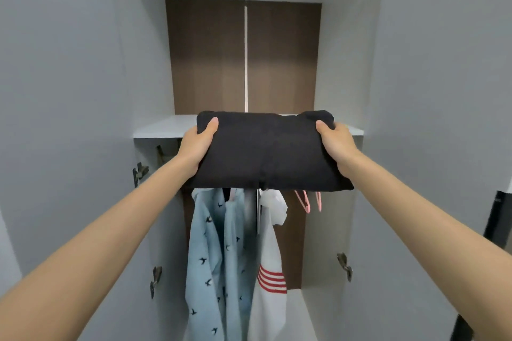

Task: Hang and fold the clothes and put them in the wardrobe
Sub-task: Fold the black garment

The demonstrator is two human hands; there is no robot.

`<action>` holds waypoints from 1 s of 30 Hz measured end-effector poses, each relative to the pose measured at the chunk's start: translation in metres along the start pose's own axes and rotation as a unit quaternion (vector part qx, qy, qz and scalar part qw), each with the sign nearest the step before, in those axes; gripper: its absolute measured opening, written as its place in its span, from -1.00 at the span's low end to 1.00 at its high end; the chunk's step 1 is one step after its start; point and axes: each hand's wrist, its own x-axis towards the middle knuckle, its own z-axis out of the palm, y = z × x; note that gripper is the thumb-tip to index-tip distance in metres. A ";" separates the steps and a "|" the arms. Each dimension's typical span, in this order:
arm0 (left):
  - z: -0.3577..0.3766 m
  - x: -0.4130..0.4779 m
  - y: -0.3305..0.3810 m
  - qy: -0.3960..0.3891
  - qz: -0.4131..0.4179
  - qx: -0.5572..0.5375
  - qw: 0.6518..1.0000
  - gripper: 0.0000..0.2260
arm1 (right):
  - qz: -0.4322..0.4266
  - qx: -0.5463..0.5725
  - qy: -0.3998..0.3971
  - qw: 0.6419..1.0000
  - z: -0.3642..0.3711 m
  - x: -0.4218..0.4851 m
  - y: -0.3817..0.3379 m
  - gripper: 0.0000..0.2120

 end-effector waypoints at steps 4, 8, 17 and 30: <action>0.010 0.062 0.004 -0.008 -0.007 0.001 1.000 -0.64 | 0.003 0.013 0.002 1.000 0.018 0.057 -0.006 -0.64; 0.027 0.124 -0.003 -0.003 -0.011 0.007 1.000 -0.59 | 0.015 0.035 -0.011 0.999 0.033 0.116 -0.002 -0.63; 0.079 0.261 -0.011 0.012 -0.002 0.050 0.999 -0.57 | 0.006 0.050 -0.010 0.999 0.056 0.255 0.022 -0.62; 0.098 0.367 -0.071 0.040 0.031 0.417 0.908 -0.50 | -0.041 -0.250 0.020 0.967 0.088 0.353 0.071 -0.71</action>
